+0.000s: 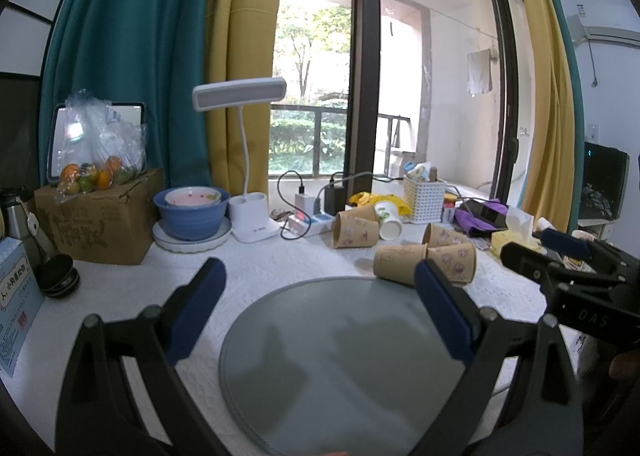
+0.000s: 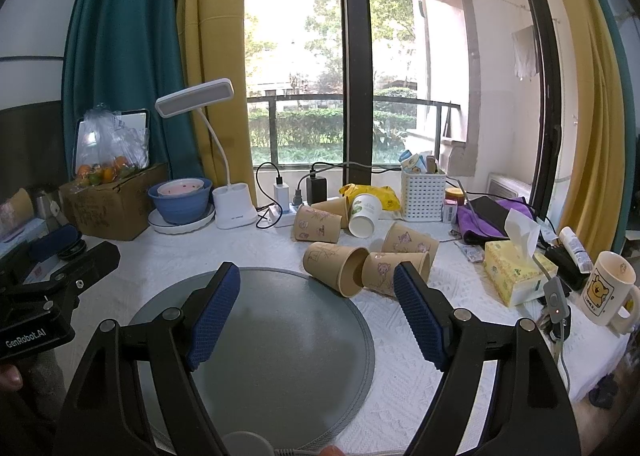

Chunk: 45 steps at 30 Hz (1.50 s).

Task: Flip cup upright
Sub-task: 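Move the left tool toward the tipped white leaf-print paper cup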

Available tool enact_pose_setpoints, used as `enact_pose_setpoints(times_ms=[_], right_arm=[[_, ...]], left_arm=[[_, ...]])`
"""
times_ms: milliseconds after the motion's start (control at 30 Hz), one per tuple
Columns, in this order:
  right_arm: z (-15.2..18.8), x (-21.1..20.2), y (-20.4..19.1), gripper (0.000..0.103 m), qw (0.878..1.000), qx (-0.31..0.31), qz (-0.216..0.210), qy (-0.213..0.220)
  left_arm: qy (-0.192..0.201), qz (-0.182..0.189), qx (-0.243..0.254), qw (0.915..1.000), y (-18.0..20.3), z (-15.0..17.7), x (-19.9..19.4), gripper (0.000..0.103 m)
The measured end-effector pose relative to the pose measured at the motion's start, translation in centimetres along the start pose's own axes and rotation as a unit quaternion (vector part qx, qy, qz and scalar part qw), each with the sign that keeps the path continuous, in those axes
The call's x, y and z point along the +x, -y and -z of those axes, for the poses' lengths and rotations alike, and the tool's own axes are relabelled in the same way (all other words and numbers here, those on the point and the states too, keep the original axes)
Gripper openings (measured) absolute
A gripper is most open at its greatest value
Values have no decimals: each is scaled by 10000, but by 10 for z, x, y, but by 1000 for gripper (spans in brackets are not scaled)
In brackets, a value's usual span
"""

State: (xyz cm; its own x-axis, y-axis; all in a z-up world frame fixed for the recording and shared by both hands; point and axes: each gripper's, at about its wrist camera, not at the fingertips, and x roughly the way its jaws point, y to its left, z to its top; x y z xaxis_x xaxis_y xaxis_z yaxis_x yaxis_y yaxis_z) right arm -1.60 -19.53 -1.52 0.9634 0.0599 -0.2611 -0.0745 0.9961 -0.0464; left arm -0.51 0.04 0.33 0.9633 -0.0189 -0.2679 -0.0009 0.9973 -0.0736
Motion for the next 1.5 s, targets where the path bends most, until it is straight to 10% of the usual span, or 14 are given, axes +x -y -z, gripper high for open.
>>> enact_pose_setpoints(times_ms=[933,1500], right_arm=[[2,8,15,82,9999,91,39,-65],[-15,99,88,82,9966,632,288,-438]], left_arm=[[-124,107,129,9998,6,1,13,96],[-1264,883,362,9874,44,-21,144,96]])
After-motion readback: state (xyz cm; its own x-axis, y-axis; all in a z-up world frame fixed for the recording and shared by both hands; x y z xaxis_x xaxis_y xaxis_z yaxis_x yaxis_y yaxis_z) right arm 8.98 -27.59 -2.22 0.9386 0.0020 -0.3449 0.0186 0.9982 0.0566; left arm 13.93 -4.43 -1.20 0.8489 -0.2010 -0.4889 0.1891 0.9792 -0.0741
